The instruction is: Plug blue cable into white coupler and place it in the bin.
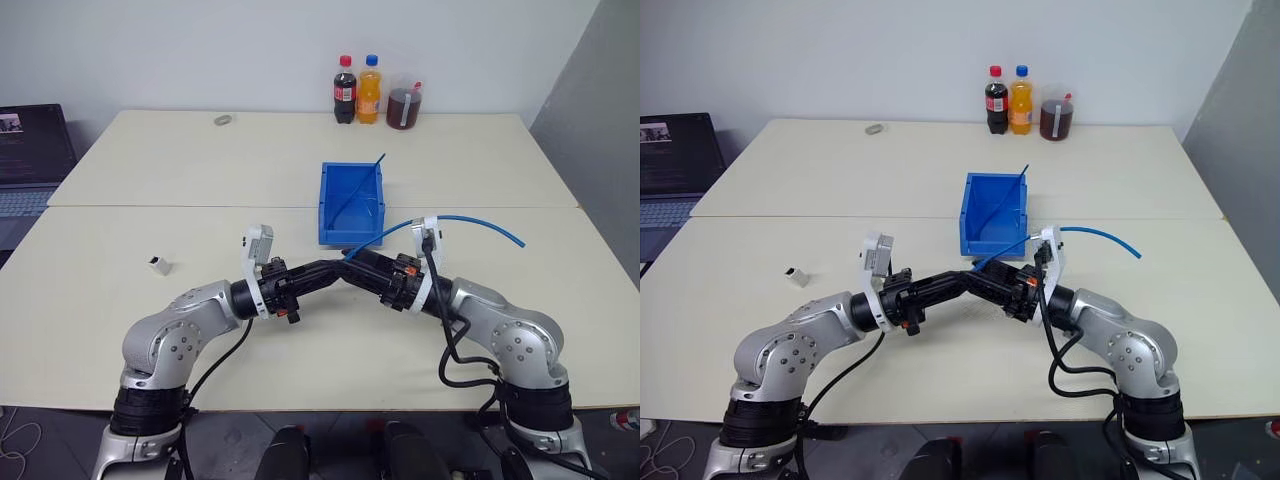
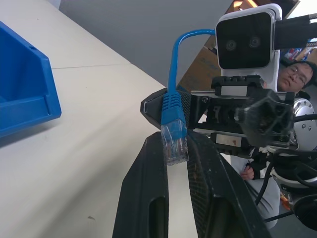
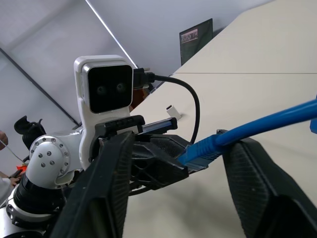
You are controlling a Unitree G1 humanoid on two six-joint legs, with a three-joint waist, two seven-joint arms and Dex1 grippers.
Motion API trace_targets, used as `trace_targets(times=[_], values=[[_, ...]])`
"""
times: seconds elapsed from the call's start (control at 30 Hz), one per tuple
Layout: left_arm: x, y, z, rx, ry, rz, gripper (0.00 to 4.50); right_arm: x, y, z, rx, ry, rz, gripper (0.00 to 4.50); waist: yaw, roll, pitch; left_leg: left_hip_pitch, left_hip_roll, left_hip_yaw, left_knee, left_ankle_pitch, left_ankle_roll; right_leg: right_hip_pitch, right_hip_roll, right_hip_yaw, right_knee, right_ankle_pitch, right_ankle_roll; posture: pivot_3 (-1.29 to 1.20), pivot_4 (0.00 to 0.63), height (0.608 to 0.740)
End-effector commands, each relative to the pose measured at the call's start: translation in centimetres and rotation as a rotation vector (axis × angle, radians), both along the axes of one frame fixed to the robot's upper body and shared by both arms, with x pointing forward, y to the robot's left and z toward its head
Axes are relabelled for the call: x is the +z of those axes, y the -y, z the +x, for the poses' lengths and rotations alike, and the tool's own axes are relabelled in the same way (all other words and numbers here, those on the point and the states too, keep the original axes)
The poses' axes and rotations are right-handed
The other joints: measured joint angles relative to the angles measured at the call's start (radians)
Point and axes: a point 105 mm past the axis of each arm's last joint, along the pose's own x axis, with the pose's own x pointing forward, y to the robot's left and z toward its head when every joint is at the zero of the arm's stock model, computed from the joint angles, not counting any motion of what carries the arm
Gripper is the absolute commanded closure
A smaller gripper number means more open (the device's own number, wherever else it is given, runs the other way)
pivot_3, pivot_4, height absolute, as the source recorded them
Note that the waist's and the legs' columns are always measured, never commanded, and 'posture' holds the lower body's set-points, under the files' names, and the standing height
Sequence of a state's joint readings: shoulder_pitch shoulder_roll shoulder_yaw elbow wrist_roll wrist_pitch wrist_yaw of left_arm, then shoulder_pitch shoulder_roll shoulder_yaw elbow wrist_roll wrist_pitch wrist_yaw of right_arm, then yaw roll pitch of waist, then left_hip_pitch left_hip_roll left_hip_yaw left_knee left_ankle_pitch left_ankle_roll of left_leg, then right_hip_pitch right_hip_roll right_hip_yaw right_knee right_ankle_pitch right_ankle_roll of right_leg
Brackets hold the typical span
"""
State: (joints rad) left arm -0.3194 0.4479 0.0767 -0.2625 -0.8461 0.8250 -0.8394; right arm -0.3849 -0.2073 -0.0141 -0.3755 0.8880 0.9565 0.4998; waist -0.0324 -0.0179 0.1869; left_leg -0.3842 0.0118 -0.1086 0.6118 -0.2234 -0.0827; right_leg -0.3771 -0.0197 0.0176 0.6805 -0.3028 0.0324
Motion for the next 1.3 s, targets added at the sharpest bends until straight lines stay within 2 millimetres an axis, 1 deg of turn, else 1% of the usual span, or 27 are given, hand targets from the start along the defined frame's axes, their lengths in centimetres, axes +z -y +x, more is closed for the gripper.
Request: trace_targets(times=[0.03, 0.07, 0.1, 0.2, 0.27, 0.3, 0.53, 0.6, 0.67, 0.7, 0.73, 0.8, 0.83, 1.0, 1.2, 1.27, 1.3], values=[[0.7, 0.0, -0.5, -0.016, 0.041, 0.003, 4.25, 1.7, -0.7, -0.6, 0.064, 0.029, 0.06, 2.66, 0.0, 0.0, 0.0, 0.0, 0.0, 0.0, 0.0, 0.0, 0.0, 0.0, 0.0, 0.0, 0.0, 0.0, 0.0, 0.0, 0.15, 0.74], [0.7, -0.1, -0.5, -0.016, 0.04, 0.006, 4.25, 1.8, -0.7, -0.6, 0.068, 0.023, 0.071, 2.95, 0.0, 0.0, 0.0, 0.0, 0.0, 0.0, 0.0, 0.0, 0.0, 0.0, 0.0, 0.0, 0.0, 0.0, 0.0, 0.0, 0.15, 0.74], [0.6, -0.2, -0.5, -0.016, 0.04, 0.009, 4.25, 1.8, -0.7, -0.7, 0.072, 0.019, 0.075, 3.1, 0.0, 0.0, 0.0, 0.0, 0.0, 0.0, 0.0, 0.0, 0.0, 0.0, 0.0, 0.0, 0.0, 0.0, 0.0, 0.0, 0.15, 0.74], [0.6, -0.4, -0.3, -0.008, 0.043, 0.015, 4.25, 1.8, -0.6, -0.9, 0.09, 0.011, 0.073, 3.84, 0.0, 0.0, 0.0, -0.001, 0.0, 0.0, 0.0, 0.0, 0.0, -0.001, 0.0, 0.0, 0.0, 0.0, -0.001, 0.0, 0.15, 0.74], [0.5, -0.4, -0.3, -0.004, 0.045, 0.016, 4.25, 1.8, -0.6, -1.1, 0.102, 0.005, 0.072, 4.25, 0.0, 0.0, 0.0, -0.002, 0.0, 0.0, 0.0, 0.0, 0.0, -0.002, 0.0, 0.0, 0.0, 0.001, -0.002, 0.0, 0.15, 0.74], [0.5, -0.4, -0.2, -0.003, 0.048, 0.018, 4.25, 1.8, -0.6, -1.2, 0.108, 0.002, 0.072, 4.38, 0.0, 0.0, 0.0, -0.002, 0.0, 0.0, 0.0, 0.0, 0.0, -0.002, 0.0, 0.0, 0.0, 0.001, -0.002, 0.0, 0.15, 0.74], [0.4, -0.6, 0.9, 0.091, 0.096, 0.04, 4.25, 1.5, -0.7, -1.6, 0.133, 0.001, 0.045, 4.39, 0.0, 0.0, 0.0, -0.002, 0.0, 0.0, 0.0, 0.0, 0.0, -0.002, 0.0, 0.0, 0.0, 0.001, -0.001, 0.0, 0.15, 0.74], [0.2, -0.6, 0.9, 0.089, 0.115, 0.065, 4.25, 1.4, -0.6, -1.6, 0.13, 0.001, 0.042, 4.39, 0.0, 0.0, 0.0, -0.002, 0.0, 0.0, 0.0, 0.0, 0.0, -0.002, 0.0, 0.0, 0.0, 0.001, -0.001, 0.0, 0.15, 0.74], [0.0, -0.7, 1.0, 0.094, 0.119, 0.074, 3.55, 1.4, -0.6, -1.6, 0.127, 0.003, 0.039, 4.39, 0.0, 0.0, 0.0, -0.003, 0.0, 0.0, 0.0, 0.0, 0.0, -0.003, 0.0, 0.0, 0.0, 0.001, -0.001, 0.0, 0.15, 0.74], [-0.1, -0.7, 1.0, 0.096, 0.128, 0.084, 3.47, 1.4, -0.6, -1.6, 0.125, 0.004, 0.038, 4.39, 0.0, 0.0, 0.0, -0.003, 0.0, 0.0, 0.0, 0.0, 0.0, -0.003, 0.0, 0.0, 0.0, 0.001, -0.001, 0.0, 0.15, 0.74], [-0.2, -0.8, 1.0, 0.101, 0.136, 0.092, 3.15, 1.4, -0.6, -1.5, 0.123, 0.006, 0.038, 4.39, 0.0, 0.0, 0.0, -0.003, 0.0, 0.0, 0.0, 0.0, 0.0, -0.003, 0.0, 0.0, 0.0, 0.001, -0.001, 0.0, 0.15, 0.74], [-0.3, -1.0, 1.0, 0.115, 0.148, 0.106, 2.8, 1.4, -0.6, -1.4, 0.118, 0.008, 0.037, 4.39, 0.0, 0.0, 0.0, -0.003, 0.0, 0.0, 0.0, 0.0, 0.0, -0.003, 0.0, 0.0, 0.0, 0.001, -0.001, 0.0, 0.15, 0.74], [-0.3, -1.2, 1.0, 0.125, 0.155, 0.114, 2.51, 1.4, -0.5, -1.4, 0.114, 0.009, 0.036, 4.39, 0.0, 0.0, 0.0, -0.003, 0.0, 0.001, 0.0, 0.0, 0.0, -0.003, 0.0, 0.0, 0.0, 0.001, -0.001, 0.0, 0.15, 0.74], [-0.6, -2.2, 0.9, 0.189, 0.164, 0.132, 1.54, 1.3, 0.0, -0.9, 0.088, 0.018, 0.026, 4.39, 0.0, 0.0, 0.0, -0.005, 0.0, 0.0, 0.0, 0.0, 0.0, -0.005, 0.0, 0.0, 0.0, 0.001, -0.002, 0.0, 0.15, 0.74], [-1.3, -3.1, -0.5, 0.24, 0.139, 0.142, 0.14, 0.6, 1.2, 0.0, 0.031, 0.031, -0.013, 4.39, -0.001, 0.0, 0.0, -0.009, 0.0, 0.0, 0.0, 0.0, 0.0, -0.009, 0.0, 0.0, 0.0, 0.002, -0.004, 0.0, 0.15, 0.74], [-1.8, -3.5, -1.1, 0.272, 0.127, 0.155, 0.0, 0.3, 1.7, 0.3, 0.01, 0.036, -0.033, 4.39, 0.0, 0.0, 0.0, -0.01, 0.0, 0.0, 0.0, 0.0, 0.0, -0.01, 0.0, 0.0, 0.0, 0.002, -0.004, 0.0, 0.15, 0.74], [-2.6, -4.0, -1.3, 0.33, 0.129, 0.189, 0.0, 0.2, 2.0, 0.5, -0.003, 0.038, -0.039, 4.39, 0.0, 0.0, 0.0, -0.011, 0.0, 0.0, 0.0, 0.0, 0.0, -0.01, 0.0, 0.0, 0.0, 0.002, -0.004, 0.0, 0.15, 0.74]])
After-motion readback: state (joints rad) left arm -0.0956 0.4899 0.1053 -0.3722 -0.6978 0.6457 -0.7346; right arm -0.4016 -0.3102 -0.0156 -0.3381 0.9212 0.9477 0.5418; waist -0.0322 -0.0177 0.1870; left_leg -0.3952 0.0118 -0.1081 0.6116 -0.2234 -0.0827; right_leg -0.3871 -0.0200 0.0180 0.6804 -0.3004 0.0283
